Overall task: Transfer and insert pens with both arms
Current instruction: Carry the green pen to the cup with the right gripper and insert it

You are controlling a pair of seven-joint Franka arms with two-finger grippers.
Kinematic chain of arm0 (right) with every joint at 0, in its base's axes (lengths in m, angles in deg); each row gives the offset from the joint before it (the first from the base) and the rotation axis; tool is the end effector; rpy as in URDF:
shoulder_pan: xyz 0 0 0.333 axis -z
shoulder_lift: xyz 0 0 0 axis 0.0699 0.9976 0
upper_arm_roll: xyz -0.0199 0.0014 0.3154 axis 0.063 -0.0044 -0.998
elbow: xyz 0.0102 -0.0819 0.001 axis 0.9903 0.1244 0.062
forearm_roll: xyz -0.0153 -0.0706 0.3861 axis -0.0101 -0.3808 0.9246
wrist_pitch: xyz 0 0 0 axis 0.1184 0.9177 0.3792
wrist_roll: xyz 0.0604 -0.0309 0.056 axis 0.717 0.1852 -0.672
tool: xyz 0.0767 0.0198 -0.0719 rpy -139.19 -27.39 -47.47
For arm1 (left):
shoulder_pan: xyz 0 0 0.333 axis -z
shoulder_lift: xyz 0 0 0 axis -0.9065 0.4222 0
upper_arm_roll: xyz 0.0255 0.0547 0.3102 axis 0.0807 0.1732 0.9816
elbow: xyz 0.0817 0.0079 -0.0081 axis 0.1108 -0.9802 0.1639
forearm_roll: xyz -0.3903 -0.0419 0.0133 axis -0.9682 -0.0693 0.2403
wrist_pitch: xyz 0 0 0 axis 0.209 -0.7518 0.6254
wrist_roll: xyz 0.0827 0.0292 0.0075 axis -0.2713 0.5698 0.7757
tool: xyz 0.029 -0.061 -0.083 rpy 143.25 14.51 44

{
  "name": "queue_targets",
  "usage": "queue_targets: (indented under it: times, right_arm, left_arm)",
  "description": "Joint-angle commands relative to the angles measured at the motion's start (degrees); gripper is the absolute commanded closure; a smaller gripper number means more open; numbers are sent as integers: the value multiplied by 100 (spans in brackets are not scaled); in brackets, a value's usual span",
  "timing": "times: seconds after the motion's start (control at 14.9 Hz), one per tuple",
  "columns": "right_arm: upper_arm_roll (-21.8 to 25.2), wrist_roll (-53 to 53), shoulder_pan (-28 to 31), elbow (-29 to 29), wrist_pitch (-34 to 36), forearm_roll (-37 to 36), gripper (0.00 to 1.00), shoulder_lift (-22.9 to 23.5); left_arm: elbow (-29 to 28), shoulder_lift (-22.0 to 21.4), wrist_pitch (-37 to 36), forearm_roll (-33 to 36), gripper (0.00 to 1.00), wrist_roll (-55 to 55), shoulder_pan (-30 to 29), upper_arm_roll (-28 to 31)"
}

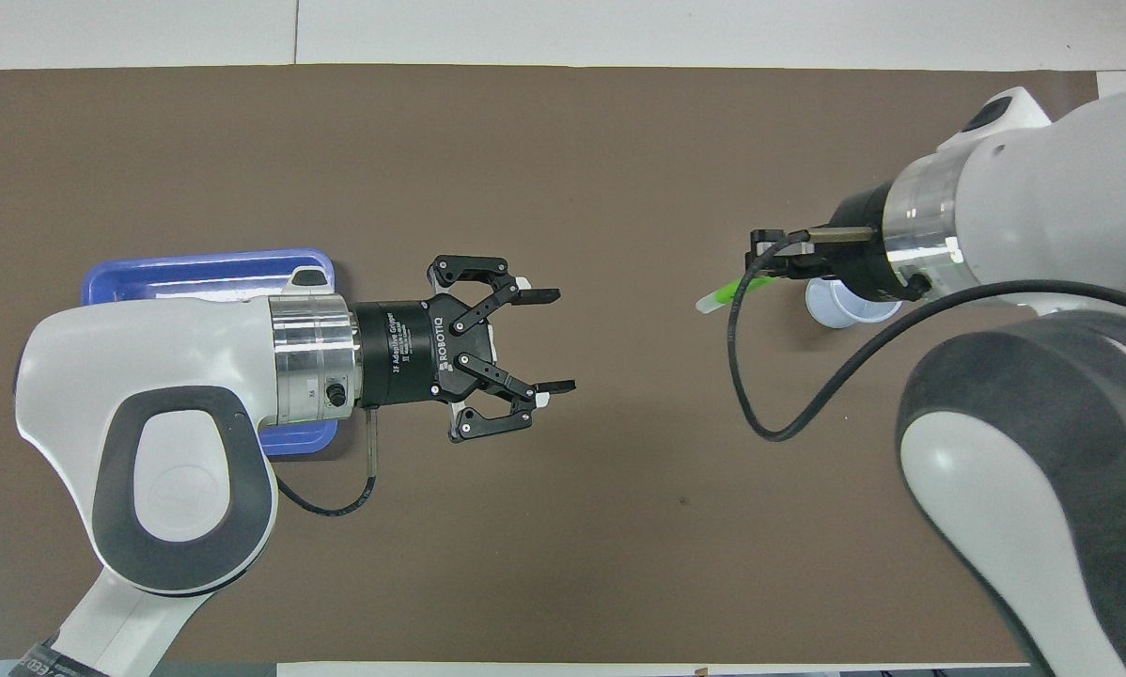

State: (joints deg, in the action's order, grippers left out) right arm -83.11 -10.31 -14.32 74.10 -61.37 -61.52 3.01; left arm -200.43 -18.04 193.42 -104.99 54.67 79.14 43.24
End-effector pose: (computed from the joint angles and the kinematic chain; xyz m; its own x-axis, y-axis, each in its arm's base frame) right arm 0.5533 0.1628 0.6031 0.9913 0.0047 0.1318 0.0395 -0.9639 -0.2632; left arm 0.4622 -0.3069 0.5295 -0.0945 0.4436 -0.8912 0.9943 0.0866 -0.0623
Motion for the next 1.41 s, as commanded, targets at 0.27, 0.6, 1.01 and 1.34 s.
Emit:
queue_targets:
  times: [0.27,0.6,1.01,1.34]
  right_arm:
    - [-57,-2311,1214,1915,-1224,-527,100,-844]
    - [-66,-3077,1655,2400,-2006,-685,100,-687]
    - [-75,-3087,1576,2419,-2499,-763,100,-221]
    - [-75,-3078,1576,2568,-2588,-1212,100,-53]
  left_arm:
    - [-213,-167,-33,645,0,70,-364,70]
    - [-55,-106,-841,3270,0,53,-752,70]
    - [-116,-123,-1280,4629,0,-1138,-1882,87]
    - [-116,-115,-1492,4953,0,-3300,-2895,87]
